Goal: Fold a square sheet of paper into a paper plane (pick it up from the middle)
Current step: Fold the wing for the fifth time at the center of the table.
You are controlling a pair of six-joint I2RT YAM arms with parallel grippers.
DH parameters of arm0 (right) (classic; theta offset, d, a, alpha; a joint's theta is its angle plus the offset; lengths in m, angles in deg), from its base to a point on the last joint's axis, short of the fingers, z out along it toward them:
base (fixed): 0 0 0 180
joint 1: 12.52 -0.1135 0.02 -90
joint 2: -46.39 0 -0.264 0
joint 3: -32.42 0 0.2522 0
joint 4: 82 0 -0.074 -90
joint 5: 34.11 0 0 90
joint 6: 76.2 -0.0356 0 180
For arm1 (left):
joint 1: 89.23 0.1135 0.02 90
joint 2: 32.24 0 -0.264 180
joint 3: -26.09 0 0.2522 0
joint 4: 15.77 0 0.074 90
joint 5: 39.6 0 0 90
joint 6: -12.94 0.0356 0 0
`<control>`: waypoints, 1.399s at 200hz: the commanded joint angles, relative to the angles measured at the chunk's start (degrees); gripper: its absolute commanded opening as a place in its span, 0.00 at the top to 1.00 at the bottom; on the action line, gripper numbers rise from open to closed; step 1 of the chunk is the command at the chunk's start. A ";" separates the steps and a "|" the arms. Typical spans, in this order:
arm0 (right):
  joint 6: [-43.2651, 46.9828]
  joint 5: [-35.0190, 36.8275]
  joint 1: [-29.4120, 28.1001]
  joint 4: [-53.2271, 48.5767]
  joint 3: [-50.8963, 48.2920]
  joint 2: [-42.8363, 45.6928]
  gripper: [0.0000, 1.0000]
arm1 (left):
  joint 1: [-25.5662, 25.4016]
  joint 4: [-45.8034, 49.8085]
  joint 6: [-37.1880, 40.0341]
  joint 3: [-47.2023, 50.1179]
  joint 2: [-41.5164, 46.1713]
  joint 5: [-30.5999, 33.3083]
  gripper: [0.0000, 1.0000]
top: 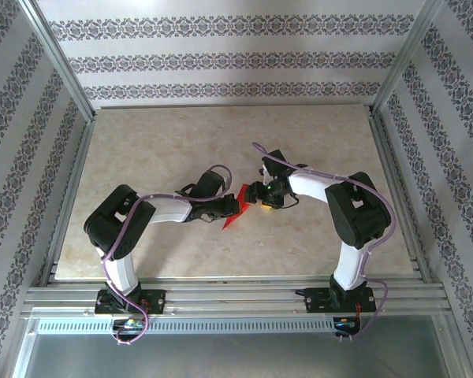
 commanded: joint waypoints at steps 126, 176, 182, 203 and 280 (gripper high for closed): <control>-1.23 9.43 -1.22 -6.03 1.25 -9.64 0.32 | 1.12 -2.97 -2.68 1.29 0.08 -1.34 0.86; -2.62 10.24 -1.49 -7.40 2.99 -11.42 0.27 | 1.08 -4.07 -0.57 2.24 1.45 -2.37 0.74; -2.67 10.31 -1.49 -7.62 3.20 -11.51 0.26 | 1.12 -3.67 0.20 2.24 1.79 -2.32 0.74; -2.67 10.60 -1.49 -7.94 3.53 -11.76 0.24 | 1.12 -1.34 2.69 2.06 2.79 -1.24 0.72; -2.14 11.11 -1.70 -9.56 4.64 -13.07 0.23 | 1.12 -0.62 6.23 2.54 3.17 0.27 0.73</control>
